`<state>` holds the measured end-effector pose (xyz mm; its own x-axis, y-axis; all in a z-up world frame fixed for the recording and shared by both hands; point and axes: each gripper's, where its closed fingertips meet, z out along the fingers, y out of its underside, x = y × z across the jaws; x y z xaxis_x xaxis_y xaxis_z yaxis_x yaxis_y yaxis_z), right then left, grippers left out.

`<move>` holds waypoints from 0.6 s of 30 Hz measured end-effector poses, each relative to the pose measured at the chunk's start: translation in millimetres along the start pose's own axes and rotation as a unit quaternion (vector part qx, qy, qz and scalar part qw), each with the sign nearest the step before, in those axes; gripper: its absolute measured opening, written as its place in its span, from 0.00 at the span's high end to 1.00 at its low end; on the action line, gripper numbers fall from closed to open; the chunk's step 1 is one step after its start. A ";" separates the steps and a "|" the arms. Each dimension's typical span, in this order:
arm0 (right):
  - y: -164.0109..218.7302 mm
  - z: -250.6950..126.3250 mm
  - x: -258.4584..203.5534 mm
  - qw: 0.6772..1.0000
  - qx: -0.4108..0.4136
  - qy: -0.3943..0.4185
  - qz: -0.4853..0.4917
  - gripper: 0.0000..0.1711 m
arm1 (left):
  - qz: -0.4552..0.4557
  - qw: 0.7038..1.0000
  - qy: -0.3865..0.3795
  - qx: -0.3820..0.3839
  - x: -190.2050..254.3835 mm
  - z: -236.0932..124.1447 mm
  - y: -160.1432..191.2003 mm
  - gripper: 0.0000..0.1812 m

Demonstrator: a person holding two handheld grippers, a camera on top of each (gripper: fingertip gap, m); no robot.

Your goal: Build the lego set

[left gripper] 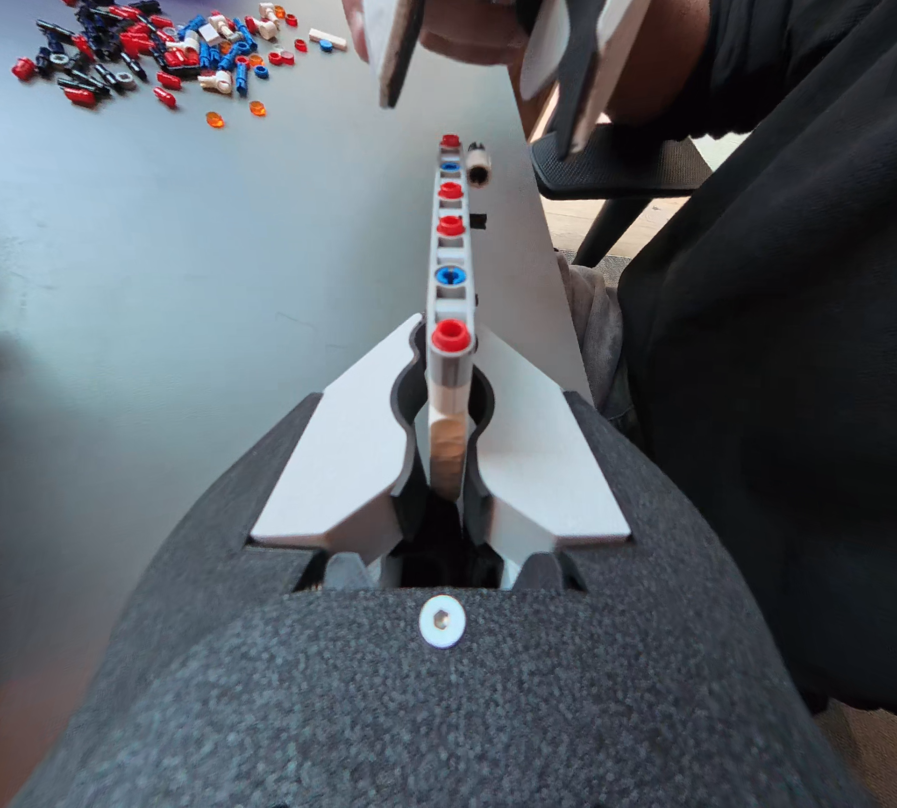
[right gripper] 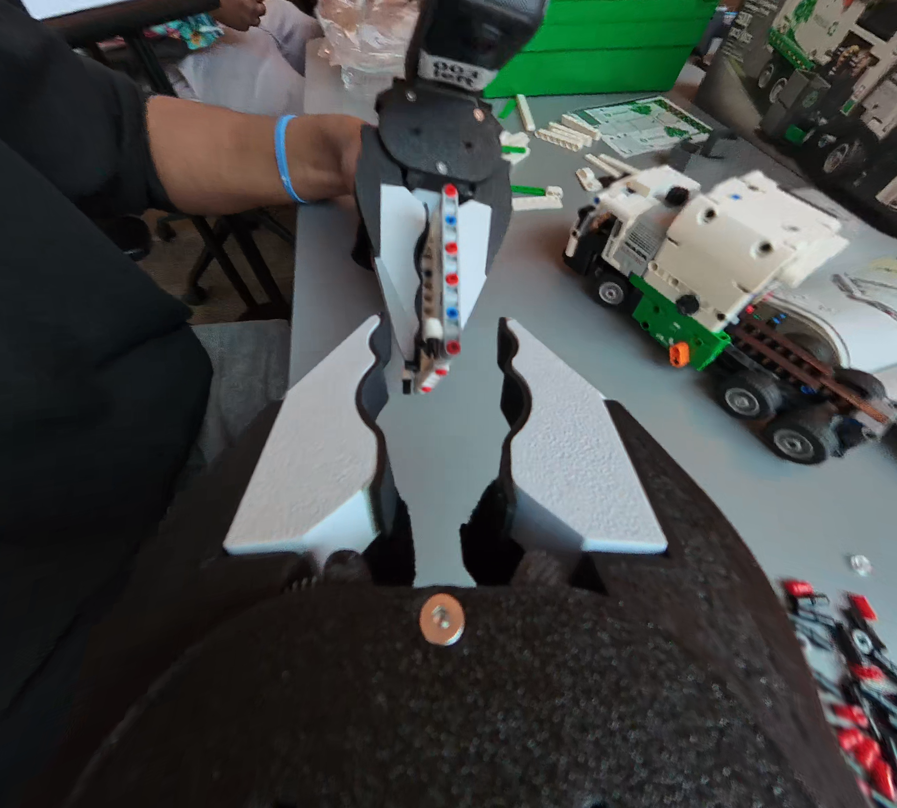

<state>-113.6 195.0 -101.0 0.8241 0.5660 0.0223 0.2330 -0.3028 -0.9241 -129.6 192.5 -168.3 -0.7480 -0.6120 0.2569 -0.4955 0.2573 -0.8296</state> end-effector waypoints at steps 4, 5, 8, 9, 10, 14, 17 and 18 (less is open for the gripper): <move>0.5 29.2 -11.5 0.993 -0.101 -0.066 -0.010 0.76 | 0.017 0.999 0.008 -0.028 6.6 7.7 6.4 0.97; 8.1 36.5 -10.9 0.987 -0.139 -0.072 -0.029 0.81 | 0.024 0.999 0.007 -0.033 8.5 9.7 7.6 0.97; 17.4 42.7 -14.5 0.979 -0.170 -0.093 -0.058 0.90 | 0.039 0.998 -0.011 -0.041 9.1 11.5 9.9 0.97; 15.3 41.5 -13.7 0.981 -0.163 -0.090 -0.048 0.93 | 0.040 0.998 -0.021 -0.033 7.6 9.0 8.1 0.96; 11.4 39.0 -14.4 0.984 -0.148 -0.092 -0.031 0.95 | 0.041 0.998 -0.030 -0.022 6.3 5.2 4.9 0.96; -10.1 20.3 1.6 0.993 -0.029 -0.064 0.093 0.96 | 0.020 0.995 -0.067 0.064 -2.5 -19.4 -20.9 0.92; -26.5 4.5 27.0 0.960 0.121 -0.038 0.248 0.97 | -0.024 0.985 -0.087 0.149 -13.0 -40.8 -44.2 0.88; -27.1 -0.6 38.4 0.936 0.168 -0.026 0.308 0.96 | -0.038 0.978 -0.102 0.178 -18.3 -48.3 -50.7 0.85</move>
<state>-88.0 224.4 -74.9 0.7207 0.4022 -0.5647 -0.4610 -0.3303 -0.8236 -112.2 226.7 -107.0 -0.5940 -0.7647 0.2499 -0.3337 -0.0484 -0.9414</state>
